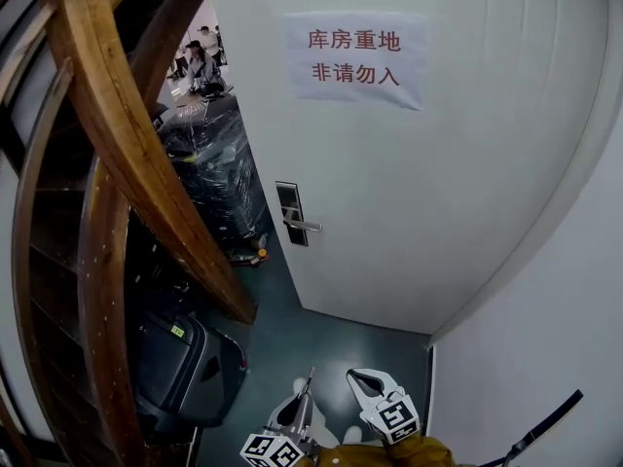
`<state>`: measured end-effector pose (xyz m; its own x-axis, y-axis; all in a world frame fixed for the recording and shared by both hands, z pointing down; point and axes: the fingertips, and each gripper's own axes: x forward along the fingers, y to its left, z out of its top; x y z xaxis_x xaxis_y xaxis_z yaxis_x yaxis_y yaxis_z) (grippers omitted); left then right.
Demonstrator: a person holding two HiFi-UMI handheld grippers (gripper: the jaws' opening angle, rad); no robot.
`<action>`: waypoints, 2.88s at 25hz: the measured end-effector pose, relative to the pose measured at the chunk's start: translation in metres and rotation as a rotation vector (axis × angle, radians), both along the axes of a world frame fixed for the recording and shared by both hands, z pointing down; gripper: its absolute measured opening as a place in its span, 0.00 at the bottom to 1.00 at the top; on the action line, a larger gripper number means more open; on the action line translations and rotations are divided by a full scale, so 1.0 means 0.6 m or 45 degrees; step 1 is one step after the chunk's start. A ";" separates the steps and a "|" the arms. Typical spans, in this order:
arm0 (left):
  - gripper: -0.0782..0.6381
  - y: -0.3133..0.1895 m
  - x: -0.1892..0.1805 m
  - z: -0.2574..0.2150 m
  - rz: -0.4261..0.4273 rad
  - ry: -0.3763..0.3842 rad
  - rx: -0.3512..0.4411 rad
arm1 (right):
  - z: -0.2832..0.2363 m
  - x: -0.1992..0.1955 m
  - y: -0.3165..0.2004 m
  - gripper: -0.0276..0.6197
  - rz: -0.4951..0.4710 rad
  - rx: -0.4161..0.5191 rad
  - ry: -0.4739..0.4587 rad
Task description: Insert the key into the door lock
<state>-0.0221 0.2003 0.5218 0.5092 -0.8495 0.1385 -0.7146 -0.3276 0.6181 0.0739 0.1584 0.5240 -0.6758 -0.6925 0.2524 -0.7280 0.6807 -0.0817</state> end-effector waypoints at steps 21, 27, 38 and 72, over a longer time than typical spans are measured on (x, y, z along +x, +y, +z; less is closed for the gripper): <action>0.15 -0.481 -0.190 -0.012 0.092 0.112 -0.047 | -0.041 -0.169 -0.465 0.05 0.066 0.146 0.144; 0.15 -0.525 -0.202 0.003 0.115 0.172 -0.105 | -0.061 -0.180 -0.521 0.05 0.099 0.183 0.173; 0.15 -0.642 -0.158 0.086 0.023 0.559 -0.355 | -0.077 -0.140 -0.563 0.05 0.109 0.193 0.181; 0.15 -0.868 -0.088 0.170 -0.035 1.007 -0.510 | -0.072 -0.075 -0.594 0.05 0.147 0.155 0.166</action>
<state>-0.0747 -0.3204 0.6236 0.5622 -0.8258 0.0445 -0.0341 0.0306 0.9989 0.0288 -0.1980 0.4806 -0.5574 -0.7940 0.2427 -0.8006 0.5914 0.0960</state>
